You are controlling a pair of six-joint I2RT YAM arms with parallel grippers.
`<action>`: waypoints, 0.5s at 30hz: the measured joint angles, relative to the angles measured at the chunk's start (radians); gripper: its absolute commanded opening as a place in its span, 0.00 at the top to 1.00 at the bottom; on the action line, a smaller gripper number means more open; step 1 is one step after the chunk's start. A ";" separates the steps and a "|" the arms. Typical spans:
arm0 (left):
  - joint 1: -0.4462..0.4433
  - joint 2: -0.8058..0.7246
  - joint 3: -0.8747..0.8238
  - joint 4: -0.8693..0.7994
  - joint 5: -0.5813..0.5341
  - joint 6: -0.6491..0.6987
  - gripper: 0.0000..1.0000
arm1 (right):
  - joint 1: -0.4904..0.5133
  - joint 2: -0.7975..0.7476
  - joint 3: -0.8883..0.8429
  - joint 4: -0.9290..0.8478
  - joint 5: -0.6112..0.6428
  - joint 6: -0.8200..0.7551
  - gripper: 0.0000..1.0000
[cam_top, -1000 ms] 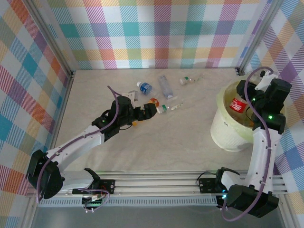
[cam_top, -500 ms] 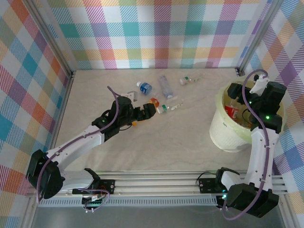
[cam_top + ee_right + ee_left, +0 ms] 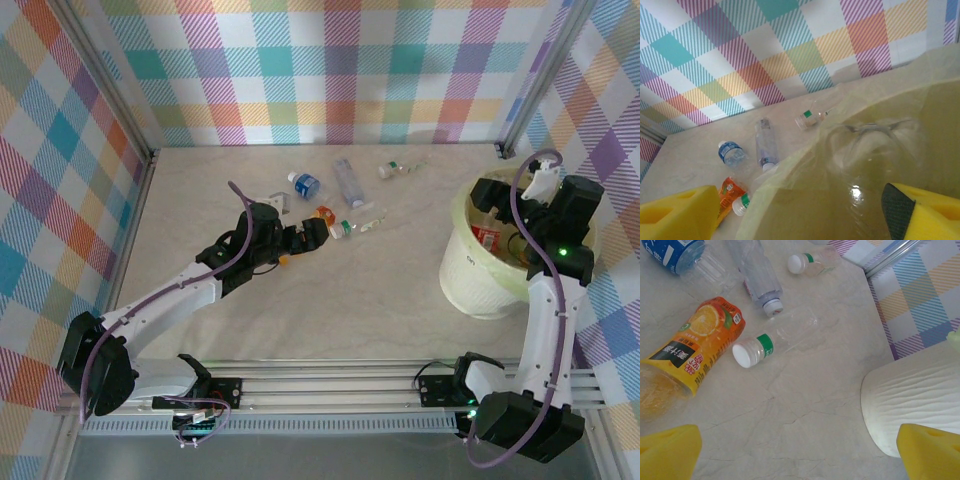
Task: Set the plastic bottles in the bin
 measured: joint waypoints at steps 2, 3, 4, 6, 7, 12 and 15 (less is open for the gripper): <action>0.000 0.000 0.000 0.000 -0.005 -0.002 0.00 | 0.000 0.010 0.000 -0.032 0.052 0.026 0.16; 0.000 0.000 0.000 -0.001 -0.008 -0.002 0.00 | 0.000 0.017 0.000 -0.051 0.086 0.037 0.17; 0.000 0.000 0.000 -0.001 -0.008 -0.002 0.00 | 0.000 0.024 0.000 -0.066 0.113 0.046 0.17; 0.000 0.002 0.000 -0.002 -0.009 -0.002 0.00 | 0.000 0.037 0.000 -0.094 0.156 0.056 0.17; 0.000 0.004 0.000 -0.002 -0.012 -0.002 0.00 | 0.000 0.039 0.000 -0.106 0.168 0.058 0.17; -0.002 0.014 0.000 -0.030 -0.040 -0.002 0.00 | 0.000 0.015 0.000 -0.113 0.154 0.053 0.12; -0.004 0.032 0.009 -0.079 -0.095 -0.008 0.00 | 0.000 -0.036 0.006 -0.104 0.138 0.052 0.00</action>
